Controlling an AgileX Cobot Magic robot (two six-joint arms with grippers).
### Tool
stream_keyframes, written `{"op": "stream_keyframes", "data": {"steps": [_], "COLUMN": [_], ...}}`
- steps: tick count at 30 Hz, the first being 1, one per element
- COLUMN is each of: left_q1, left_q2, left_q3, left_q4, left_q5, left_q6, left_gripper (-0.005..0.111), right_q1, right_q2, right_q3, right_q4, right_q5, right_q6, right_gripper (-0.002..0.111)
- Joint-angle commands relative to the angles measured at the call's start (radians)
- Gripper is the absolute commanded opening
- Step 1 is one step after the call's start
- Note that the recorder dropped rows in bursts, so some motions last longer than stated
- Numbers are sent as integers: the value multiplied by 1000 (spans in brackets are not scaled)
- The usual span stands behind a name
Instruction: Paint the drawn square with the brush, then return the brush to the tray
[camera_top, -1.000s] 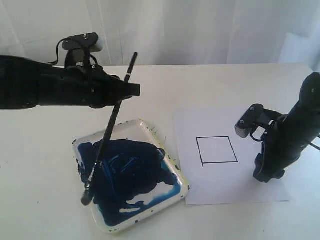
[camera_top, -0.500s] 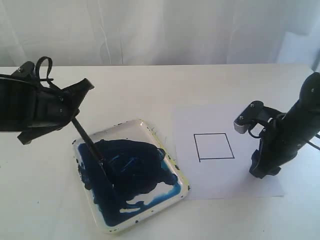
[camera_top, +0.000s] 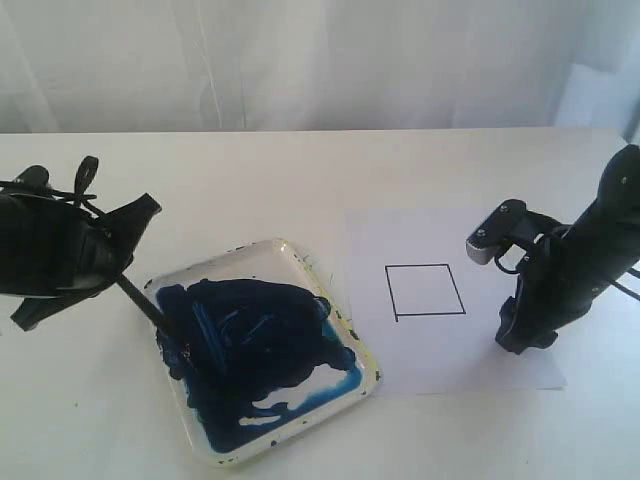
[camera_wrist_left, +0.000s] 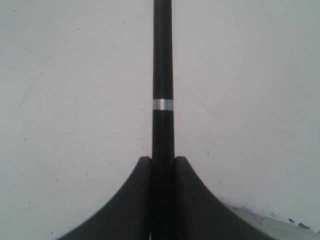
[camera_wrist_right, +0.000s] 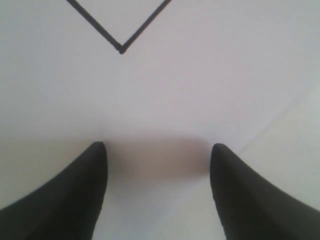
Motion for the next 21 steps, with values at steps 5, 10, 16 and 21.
{"op": "stream_keyframes", "data": {"steps": [5, 10, 16, 21], "left_q1": [3, 3, 3, 3], "left_q2": [25, 56, 84, 119], "left_q3": [6, 6, 6, 6], "left_q4": [5, 26, 86, 111], "left_q5": [-42, -47, -47, -16], "left_q6": [-101, -149, -176, -228], "left_gripper": [0, 0, 0, 0], "right_q1": [-1, -1, -1, -1], "right_q2": [14, 14, 14, 14], "right_q3": [6, 6, 6, 6], "right_q4": [-10, -8, -8, -8], "right_q5": [-16, -15, -19, -23], "right_q6": [-3, -3, -3, -3], "right_gripper": [57, 57, 57, 57]}}
